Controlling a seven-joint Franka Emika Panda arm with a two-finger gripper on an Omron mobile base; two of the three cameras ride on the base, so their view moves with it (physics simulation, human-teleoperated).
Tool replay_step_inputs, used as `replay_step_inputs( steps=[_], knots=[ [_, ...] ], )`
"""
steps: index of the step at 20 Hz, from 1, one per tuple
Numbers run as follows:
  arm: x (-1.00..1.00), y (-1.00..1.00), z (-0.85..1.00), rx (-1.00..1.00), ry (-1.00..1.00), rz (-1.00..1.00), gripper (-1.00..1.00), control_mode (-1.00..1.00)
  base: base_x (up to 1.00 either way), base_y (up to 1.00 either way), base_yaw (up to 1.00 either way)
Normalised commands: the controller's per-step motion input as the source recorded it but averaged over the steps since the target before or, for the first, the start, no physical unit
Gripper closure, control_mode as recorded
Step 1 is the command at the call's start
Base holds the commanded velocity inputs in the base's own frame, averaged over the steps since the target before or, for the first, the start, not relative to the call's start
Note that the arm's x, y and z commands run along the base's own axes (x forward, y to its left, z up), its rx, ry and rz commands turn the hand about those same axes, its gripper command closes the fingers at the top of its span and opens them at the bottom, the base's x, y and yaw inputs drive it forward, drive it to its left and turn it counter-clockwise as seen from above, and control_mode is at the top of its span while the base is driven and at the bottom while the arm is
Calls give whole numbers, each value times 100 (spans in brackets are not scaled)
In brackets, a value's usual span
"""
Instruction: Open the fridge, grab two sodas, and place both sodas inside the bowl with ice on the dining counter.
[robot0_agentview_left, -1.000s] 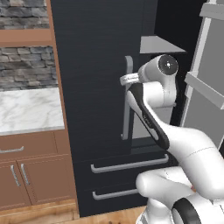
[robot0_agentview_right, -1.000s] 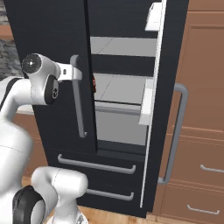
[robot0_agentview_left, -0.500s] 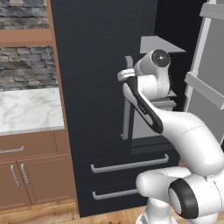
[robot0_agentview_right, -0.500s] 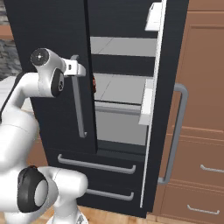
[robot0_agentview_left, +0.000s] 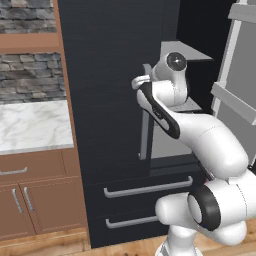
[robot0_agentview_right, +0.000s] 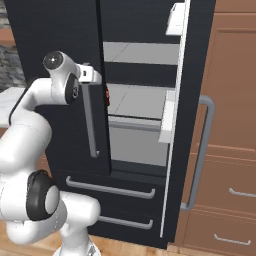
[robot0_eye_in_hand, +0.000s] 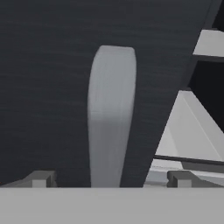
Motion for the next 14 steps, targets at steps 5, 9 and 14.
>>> replay_step_inputs(
  steps=[5,9,14],
  knots=[
    [26,0,-19,0,0,0,-100,-100,0,0,0],
    [22,0,-17,1,0,0,-100,-100,0,0,0],
    [25,0,-17,0,0,0,-100,-100,0,0,0]
  ],
)
